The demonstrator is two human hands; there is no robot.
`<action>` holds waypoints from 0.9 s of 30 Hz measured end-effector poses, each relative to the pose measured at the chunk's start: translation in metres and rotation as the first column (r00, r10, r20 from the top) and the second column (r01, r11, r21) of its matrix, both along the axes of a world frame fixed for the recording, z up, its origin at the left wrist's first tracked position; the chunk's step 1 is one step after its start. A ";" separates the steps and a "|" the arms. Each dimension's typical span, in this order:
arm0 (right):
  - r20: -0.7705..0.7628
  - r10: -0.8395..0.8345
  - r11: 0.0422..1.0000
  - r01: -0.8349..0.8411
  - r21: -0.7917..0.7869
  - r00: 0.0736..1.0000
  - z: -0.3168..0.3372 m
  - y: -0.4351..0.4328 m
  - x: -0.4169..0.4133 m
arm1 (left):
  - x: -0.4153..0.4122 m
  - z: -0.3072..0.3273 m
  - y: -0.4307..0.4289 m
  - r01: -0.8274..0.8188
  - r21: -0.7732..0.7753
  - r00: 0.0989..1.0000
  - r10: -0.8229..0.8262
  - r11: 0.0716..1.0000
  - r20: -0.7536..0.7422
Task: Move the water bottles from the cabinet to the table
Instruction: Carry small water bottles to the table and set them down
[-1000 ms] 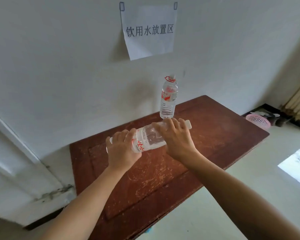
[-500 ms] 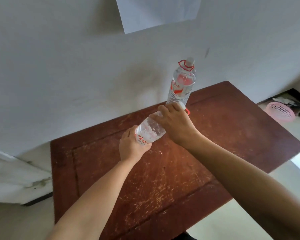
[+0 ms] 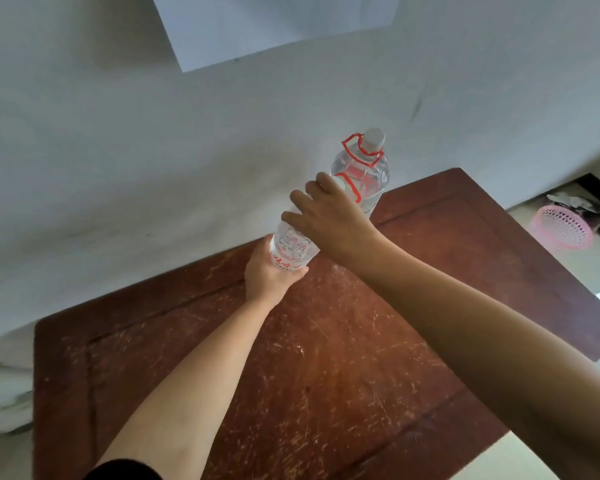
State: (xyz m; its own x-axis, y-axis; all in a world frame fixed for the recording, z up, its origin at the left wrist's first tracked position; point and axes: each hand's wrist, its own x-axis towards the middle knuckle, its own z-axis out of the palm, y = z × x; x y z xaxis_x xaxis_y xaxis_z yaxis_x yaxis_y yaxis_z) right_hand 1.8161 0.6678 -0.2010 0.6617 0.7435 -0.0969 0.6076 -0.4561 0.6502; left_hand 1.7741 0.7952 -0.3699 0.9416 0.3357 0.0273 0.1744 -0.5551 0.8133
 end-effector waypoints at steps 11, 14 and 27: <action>0.088 0.299 0.953 -0.293 -0.070 0.950 -0.014 0.028 0.011 | -0.010 -0.021 0.012 -0.058 -0.188 0.998 0.059 0.980 -0.001; 0.113 0.346 0.937 -0.338 -0.083 0.931 -0.021 0.034 0.000 | -0.014 -0.026 0.019 -0.044 -0.228 0.997 0.028 0.973 -0.073; 0.082 0.288 0.958 -0.287 -0.025 0.954 -0.017 0.020 -0.013 | -0.050 0.036 0.092 0.092 0.183 0.964 -0.042 0.979 -0.263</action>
